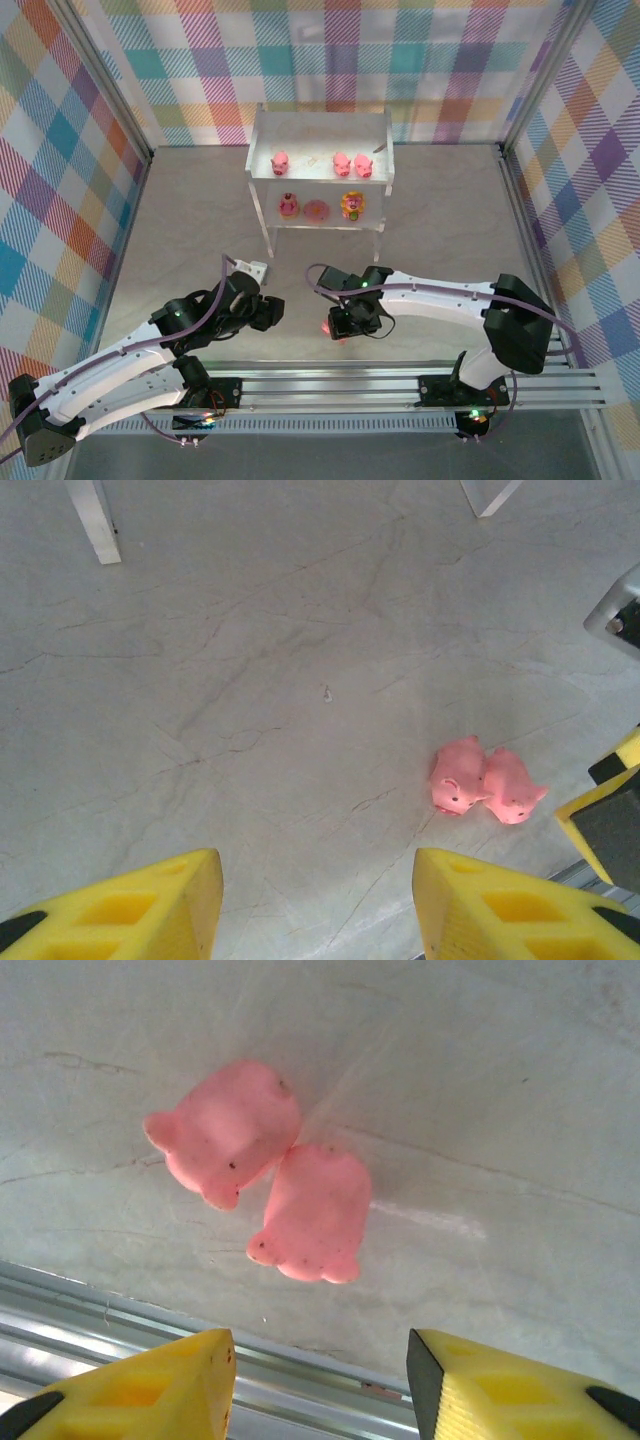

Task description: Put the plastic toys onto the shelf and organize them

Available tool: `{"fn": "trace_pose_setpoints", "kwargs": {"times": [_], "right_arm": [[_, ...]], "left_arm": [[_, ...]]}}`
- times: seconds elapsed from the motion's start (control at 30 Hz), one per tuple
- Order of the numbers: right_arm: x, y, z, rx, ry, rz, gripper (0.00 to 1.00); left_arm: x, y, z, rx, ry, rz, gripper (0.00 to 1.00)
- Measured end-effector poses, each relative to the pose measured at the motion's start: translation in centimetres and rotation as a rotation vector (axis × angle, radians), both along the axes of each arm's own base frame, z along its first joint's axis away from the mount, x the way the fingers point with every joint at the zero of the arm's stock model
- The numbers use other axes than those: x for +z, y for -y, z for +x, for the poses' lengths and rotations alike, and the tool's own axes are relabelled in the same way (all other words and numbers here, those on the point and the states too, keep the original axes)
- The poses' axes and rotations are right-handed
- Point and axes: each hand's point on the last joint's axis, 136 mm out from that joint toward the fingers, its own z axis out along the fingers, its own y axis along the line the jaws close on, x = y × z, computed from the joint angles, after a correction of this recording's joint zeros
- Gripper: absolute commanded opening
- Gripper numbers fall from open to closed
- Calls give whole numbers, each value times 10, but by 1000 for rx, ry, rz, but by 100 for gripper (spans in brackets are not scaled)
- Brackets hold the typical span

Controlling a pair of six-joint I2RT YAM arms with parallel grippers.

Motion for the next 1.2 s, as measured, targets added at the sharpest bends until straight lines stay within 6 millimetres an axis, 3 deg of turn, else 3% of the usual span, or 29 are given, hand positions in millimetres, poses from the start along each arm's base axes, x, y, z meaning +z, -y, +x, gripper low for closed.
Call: {"fn": "trace_pose_setpoints", "kwargs": {"times": [0.87,1.2], "right_arm": [[-34,-5,-2,-18,-64,-29,50],[-39,-5,3,-23,-65,-33,40]], "left_arm": [[6,-6,1,6,13,26,54],[6,-7,2,9,14,28,54]]}}
